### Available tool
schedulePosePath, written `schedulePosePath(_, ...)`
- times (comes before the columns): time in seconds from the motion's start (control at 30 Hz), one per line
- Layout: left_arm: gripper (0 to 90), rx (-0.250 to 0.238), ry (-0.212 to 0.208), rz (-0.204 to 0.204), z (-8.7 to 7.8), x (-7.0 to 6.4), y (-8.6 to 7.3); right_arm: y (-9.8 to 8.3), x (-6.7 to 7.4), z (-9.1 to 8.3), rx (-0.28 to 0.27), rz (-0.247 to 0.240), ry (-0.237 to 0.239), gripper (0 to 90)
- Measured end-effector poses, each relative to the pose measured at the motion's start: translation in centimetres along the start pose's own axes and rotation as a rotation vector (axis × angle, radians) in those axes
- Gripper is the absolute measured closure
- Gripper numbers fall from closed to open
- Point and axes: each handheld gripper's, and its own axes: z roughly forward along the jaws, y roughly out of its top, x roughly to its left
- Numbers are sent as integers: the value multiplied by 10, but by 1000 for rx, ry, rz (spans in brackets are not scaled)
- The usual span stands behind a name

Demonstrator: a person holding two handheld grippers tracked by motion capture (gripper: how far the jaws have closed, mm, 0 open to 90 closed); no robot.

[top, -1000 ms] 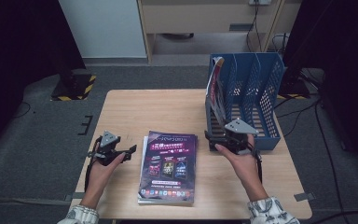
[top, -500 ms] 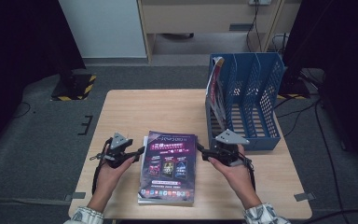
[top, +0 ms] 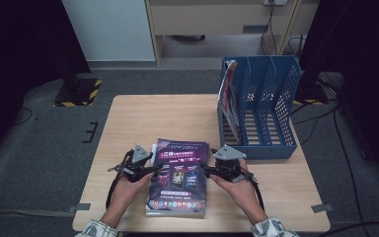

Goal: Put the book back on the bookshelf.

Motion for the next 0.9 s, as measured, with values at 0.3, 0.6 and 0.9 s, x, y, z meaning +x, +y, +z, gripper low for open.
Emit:
schedulePosePath(0.3,460,7,-24,7,8,-3,2,-8,4,6,35,49,15,276)
schedulePosePath(0.6,484,29,-14,25,21,-4,7,-17,1,1,54,88,14,236)
schedulePosePath(0.9,415,23,11,33,23,-3,6,-21,4,9,76,87,39,216)
